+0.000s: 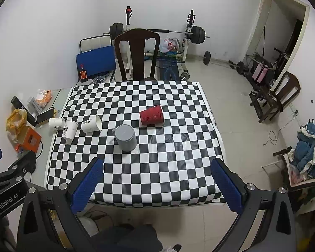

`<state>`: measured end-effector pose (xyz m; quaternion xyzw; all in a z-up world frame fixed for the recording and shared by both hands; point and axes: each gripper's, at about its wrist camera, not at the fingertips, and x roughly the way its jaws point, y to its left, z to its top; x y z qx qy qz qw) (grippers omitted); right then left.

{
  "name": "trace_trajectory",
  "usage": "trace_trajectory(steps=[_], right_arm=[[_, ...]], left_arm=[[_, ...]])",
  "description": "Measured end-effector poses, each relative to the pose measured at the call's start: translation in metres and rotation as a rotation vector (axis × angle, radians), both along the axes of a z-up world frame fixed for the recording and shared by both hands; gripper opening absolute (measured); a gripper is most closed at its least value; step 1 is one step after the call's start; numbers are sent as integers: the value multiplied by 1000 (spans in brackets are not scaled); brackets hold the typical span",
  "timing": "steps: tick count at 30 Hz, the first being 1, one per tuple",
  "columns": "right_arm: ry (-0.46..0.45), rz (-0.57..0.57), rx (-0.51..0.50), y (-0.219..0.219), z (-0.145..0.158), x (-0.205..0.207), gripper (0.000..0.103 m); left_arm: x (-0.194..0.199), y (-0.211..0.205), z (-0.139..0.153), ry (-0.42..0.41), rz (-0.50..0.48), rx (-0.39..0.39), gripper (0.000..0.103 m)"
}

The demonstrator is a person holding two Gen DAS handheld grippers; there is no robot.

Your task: Flip cup upside down

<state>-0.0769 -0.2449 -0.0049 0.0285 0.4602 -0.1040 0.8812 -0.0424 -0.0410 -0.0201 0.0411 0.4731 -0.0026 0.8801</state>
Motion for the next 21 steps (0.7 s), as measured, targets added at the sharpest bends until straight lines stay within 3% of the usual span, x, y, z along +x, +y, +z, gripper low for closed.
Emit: trace_trajectory(steps=[21], right_arm=[[12,-4,13,3,-5,3,103]], left_arm=[[2,-1,0,2,-1,-2,103]])
